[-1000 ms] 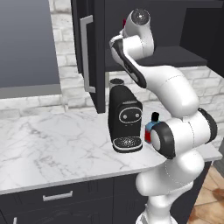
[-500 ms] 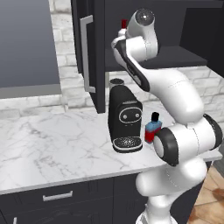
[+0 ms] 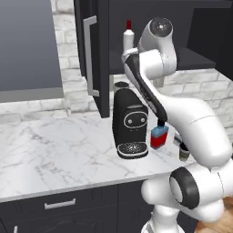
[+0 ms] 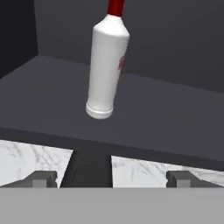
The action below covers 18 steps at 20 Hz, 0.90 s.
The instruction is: Sort all alcoholic drinks to one cabinet, and non-alcoholic drinks to the other.
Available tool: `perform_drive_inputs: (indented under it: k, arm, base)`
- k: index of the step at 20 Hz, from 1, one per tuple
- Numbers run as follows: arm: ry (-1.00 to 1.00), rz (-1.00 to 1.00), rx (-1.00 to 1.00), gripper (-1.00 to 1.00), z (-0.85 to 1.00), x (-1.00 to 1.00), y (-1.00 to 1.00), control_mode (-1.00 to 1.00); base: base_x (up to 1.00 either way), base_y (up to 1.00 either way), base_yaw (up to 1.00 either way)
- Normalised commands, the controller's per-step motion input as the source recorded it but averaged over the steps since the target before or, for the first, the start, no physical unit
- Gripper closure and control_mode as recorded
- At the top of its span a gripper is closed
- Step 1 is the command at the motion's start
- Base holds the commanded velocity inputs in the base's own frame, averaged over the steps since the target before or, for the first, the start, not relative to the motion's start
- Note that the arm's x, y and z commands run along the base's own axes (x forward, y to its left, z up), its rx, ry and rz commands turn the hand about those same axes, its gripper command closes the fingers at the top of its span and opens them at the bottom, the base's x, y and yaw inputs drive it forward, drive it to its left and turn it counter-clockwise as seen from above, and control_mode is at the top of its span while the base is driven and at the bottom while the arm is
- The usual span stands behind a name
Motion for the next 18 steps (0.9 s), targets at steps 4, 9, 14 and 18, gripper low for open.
perform_drive_inputs:
  k: [4,9,14,18]
  arm:
    - [0.0,-0.14,0.0,-1.0,-0.45,-1.0,0.0,-1.0]
    - [0.05,-0.1,0.02,-1.0,-0.47,-0.99,-0.14,-1.0]
    - [0.08,-0.01,0.06,-1.0,-0.42,-0.77,-0.43,-1.0]
    - [0.11,0.0,0.11,-1.0,-0.41,-0.4,-0.69,-1.0]
  base:
    - [0.0,0.0,0.0]
    - [0.0,0.0,0.0]
    - [0.0,0.0,0.0]
    - [0.0,0.0,0.0]
